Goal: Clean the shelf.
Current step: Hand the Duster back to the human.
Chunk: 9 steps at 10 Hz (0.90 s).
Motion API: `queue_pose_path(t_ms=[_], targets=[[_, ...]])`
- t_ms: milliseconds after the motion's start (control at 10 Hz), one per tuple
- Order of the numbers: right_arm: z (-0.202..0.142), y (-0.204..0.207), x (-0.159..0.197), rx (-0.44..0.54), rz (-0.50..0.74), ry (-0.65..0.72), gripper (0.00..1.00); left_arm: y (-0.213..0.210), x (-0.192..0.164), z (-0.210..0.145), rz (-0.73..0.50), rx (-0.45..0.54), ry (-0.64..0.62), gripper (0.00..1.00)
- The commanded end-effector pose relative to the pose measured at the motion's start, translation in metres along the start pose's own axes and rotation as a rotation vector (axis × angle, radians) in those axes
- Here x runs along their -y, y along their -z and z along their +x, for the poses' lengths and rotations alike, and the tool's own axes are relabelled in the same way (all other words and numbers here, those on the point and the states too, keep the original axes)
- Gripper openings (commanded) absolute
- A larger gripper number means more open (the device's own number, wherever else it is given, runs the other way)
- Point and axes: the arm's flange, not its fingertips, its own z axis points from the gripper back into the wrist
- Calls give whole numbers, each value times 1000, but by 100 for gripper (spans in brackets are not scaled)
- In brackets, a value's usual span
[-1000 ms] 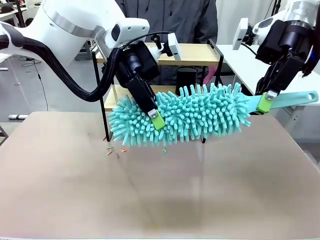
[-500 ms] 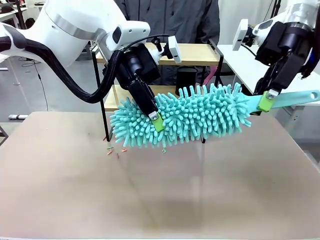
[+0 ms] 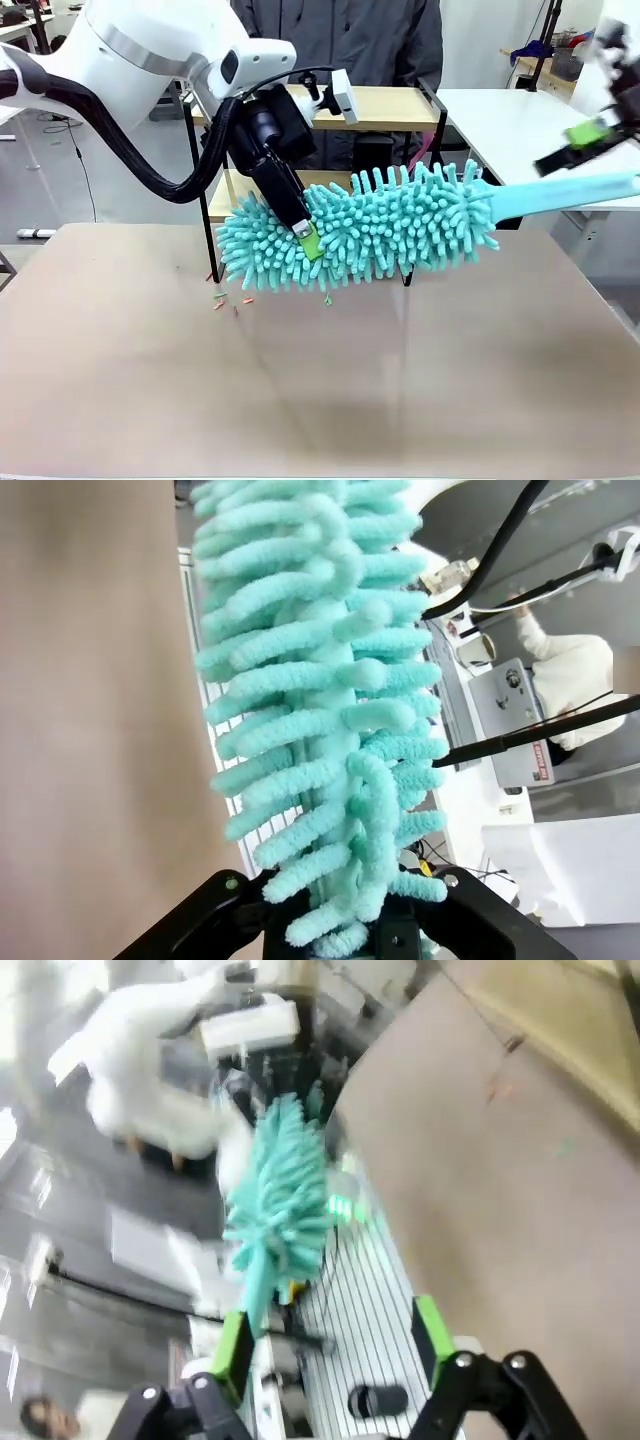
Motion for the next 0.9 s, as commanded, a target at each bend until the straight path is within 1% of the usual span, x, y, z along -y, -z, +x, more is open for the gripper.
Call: queue_pose_path(t_ms=[0, 100, 200, 300, 400, 600, 700, 800], targets=[[-67, -21, 58, 813, -73, 100, 100, -7, 4, -5, 2, -2, 0, 0], [-104, -14, 103, 895, -79, 232, 100, -8, 4, -5, 2, 3, 0, 0], [-134, 4, 141, 876, -34, 366, 100, -11, 4, -5, 7, 7, 2, 0], [-145, 31, 166, 756, 72, 503, 100, -16, 6, -6, 24, 19, 5, 0], [-133, -31, 106, 442, -53, 285, 100, -21, 10, -8, 38, 34, 8, 0], [-133, -31, 106, 442, -53, 285, 100, -34, 20, -13, 69, 76, 27, 0], [-133, -31, 106, 442, -53, 285, 100, -48, 35, -19, 99, 104, 44, 0], [-133, -31, 106, 442, -53, 285, 100, -75, 66, -32, 149, 187, 104, 0]])
